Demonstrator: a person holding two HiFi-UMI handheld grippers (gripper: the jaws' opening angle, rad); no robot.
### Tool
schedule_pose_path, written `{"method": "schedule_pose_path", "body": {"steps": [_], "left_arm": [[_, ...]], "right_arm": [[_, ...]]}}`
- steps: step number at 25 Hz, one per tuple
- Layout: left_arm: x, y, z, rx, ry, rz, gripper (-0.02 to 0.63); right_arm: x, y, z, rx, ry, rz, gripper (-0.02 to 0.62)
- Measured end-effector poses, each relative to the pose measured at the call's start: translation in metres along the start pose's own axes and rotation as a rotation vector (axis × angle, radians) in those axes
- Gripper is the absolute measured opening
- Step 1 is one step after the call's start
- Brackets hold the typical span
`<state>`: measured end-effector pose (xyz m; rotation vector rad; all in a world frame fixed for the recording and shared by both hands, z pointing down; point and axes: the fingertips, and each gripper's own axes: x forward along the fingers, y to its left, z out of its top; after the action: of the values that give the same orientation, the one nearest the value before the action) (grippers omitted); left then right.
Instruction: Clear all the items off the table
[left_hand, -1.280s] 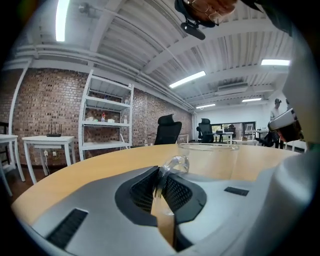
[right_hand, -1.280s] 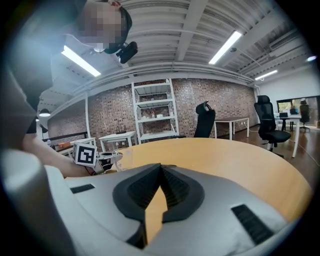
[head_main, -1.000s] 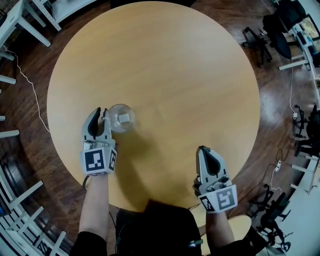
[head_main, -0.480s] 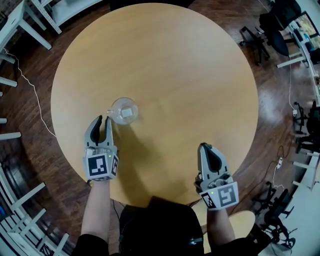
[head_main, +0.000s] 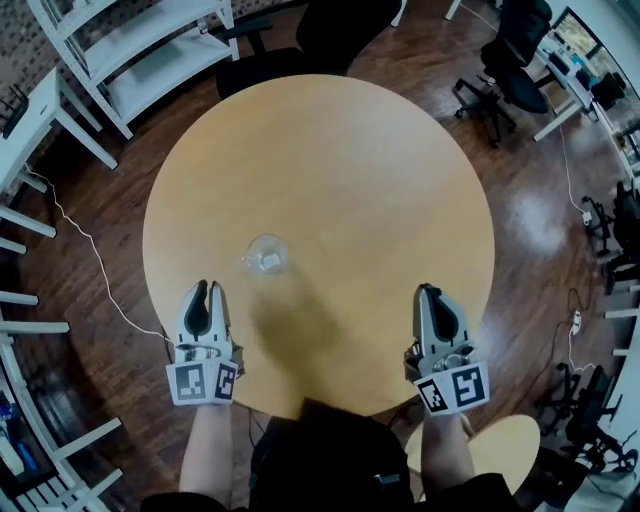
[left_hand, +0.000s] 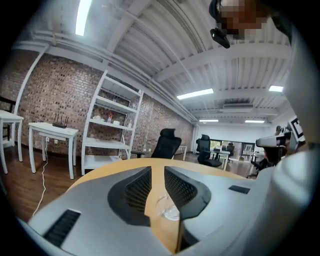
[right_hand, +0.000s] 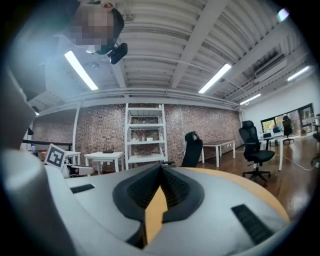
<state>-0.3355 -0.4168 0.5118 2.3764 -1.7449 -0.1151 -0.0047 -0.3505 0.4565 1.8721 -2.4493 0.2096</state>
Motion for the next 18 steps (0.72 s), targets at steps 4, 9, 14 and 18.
{"method": "schedule_pose_path", "body": {"steps": [4,9,14,18], "left_arm": [[-0.003,-0.021,0.056,-0.044,-0.104,-0.105,0.046],[-0.014,-0.058,0.097,-0.021,-0.168,-0.257,0.018],[-0.023,-0.101,0.113,-0.023,-0.200,-0.392,0.018],[-0.032,-0.138,0.117,-0.042,-0.203,-0.478,0.018]], "right_arm": [[-0.028,-0.016,0.055,-0.020,-0.121,-0.097,0.002],[-0.078,-0.020,0.087,-0.033,-0.205,-0.193,0.002],[-0.125,-0.033,0.104,-0.028,-0.283,-0.277,0.002],[-0.177,-0.049,0.118,-0.047,-0.327,-0.358,0.002]]}}
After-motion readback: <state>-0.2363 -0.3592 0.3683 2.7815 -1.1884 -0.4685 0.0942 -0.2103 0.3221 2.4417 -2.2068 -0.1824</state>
